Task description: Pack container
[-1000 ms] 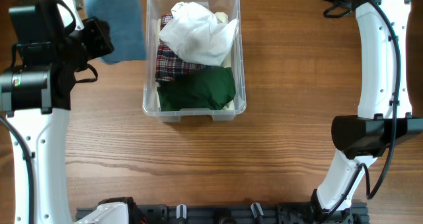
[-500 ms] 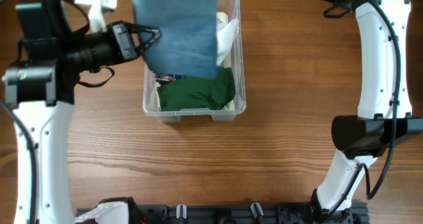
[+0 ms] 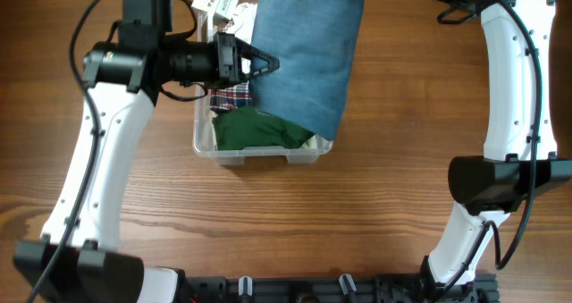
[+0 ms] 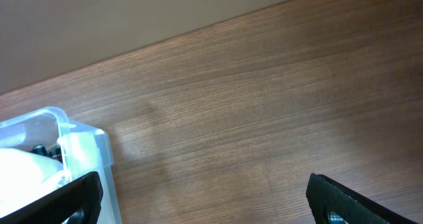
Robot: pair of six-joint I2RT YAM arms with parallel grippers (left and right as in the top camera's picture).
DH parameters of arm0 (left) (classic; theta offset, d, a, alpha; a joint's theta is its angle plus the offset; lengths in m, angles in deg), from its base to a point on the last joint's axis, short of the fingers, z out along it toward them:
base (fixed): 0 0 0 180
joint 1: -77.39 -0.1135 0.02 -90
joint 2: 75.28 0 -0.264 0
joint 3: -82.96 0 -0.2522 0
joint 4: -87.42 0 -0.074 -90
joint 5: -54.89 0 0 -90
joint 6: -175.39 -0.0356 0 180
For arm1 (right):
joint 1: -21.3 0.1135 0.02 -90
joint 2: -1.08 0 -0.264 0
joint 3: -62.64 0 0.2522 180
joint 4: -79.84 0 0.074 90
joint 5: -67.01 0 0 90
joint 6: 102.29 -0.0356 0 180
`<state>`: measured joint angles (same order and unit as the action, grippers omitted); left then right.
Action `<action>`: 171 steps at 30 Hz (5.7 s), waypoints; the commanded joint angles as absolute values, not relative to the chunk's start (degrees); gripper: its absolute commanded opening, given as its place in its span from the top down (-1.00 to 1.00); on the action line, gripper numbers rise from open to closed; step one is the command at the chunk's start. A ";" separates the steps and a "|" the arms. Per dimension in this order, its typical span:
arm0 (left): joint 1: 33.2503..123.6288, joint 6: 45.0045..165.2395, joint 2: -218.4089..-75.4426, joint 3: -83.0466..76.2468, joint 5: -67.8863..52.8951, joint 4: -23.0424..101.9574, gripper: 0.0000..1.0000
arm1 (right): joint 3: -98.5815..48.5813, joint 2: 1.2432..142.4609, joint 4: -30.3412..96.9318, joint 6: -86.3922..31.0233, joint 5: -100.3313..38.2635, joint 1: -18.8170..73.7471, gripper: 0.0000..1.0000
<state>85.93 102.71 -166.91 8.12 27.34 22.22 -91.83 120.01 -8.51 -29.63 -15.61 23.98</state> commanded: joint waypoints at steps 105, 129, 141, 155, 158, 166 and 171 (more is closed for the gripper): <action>92.83 97.55 -163.29 -3.01 -26.97 33.04 -0.09 | -91.67 120.58 -8.48 -30.35 -15.07 24.77 -0.99; 103.43 97.61 -196.62 -3.01 -40.54 42.05 -0.08 | -91.67 120.58 -8.48 -30.35 -15.07 24.77 -1.00; 103.43 97.59 -186.63 -2.98 -41.68 40.26 -0.09 | -91.67 120.58 -8.48 -30.35 -15.07 24.77 -1.00; 103.43 97.61 -157.95 -2.98 -42.71 33.94 -0.73 | -91.67 120.58 -8.48 -30.33 -15.07 24.77 -1.00; 103.43 97.61 -152.01 -2.98 -42.71 31.93 -1.00 | -91.67 120.58 -8.48 -30.35 -15.07 24.77 -1.00; 103.43 97.61 -138.92 -2.98 -42.69 20.61 -1.00 | -91.67 120.58 -8.48 -30.33 -15.07 24.77 -1.00; 103.39 97.57 -134.02 -2.98 -42.90 9.59 -0.99 | -91.70 120.58 -8.48 -30.35 -15.07 24.77 -1.00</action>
